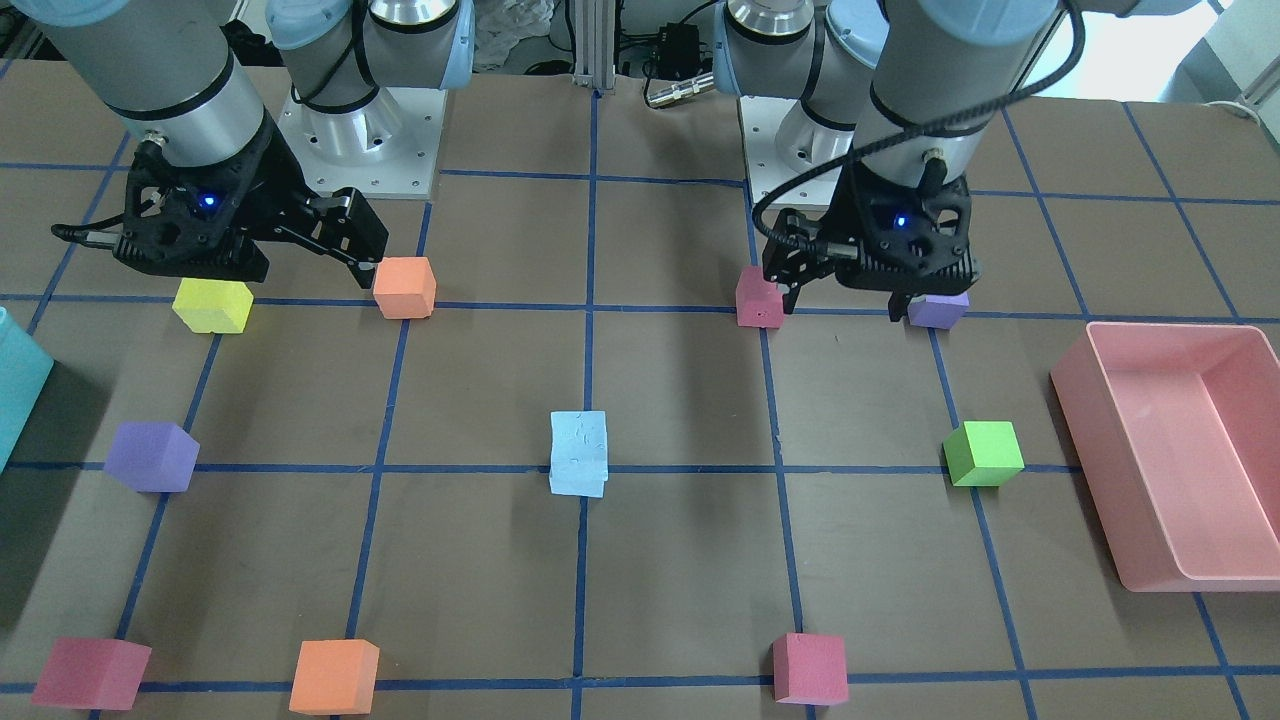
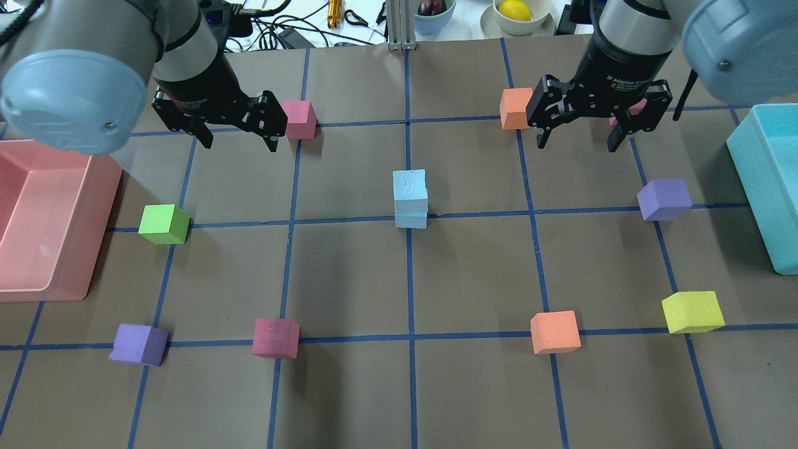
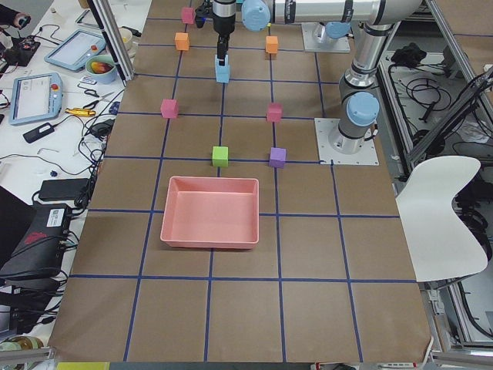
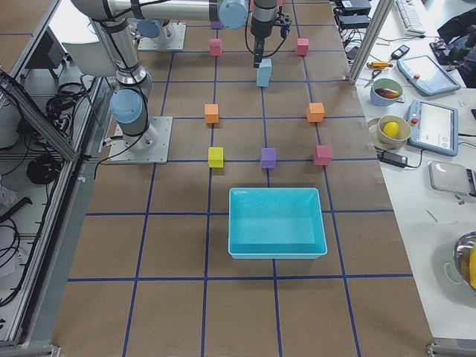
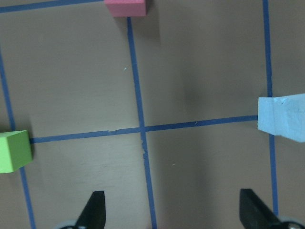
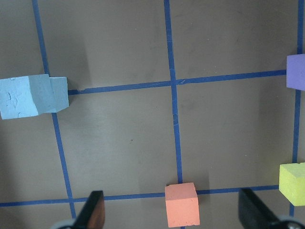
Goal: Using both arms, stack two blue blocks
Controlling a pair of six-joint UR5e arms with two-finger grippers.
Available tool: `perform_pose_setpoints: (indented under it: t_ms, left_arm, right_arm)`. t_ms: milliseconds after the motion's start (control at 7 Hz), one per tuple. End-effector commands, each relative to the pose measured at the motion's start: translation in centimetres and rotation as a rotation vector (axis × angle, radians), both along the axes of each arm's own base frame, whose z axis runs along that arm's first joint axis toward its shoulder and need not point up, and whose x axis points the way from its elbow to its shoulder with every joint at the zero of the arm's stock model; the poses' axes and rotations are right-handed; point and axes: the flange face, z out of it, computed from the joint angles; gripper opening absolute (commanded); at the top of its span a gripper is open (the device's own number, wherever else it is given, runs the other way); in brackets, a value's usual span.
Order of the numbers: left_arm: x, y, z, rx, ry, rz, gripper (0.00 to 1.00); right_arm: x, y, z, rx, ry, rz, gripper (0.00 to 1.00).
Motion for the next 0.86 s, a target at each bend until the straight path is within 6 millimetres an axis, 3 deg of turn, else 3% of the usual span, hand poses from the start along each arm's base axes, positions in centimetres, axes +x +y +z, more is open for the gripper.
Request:
perform_pose_setpoints:
  t_ms: [0, 714]
  left_arm:
    - [1.3, 1.2, 1.9, -0.023, -0.004, 0.016, 1.00]
    - [1.9, 0.8, 3.3, -0.037, -0.006, -0.014, 1.00]
  right_arm:
    - [0.0, 0.0, 0.0, -0.001, -0.002, 0.000, 1.00]
    - [0.1, 0.0, 0.1, -0.003, -0.015, -0.002, 1.00]
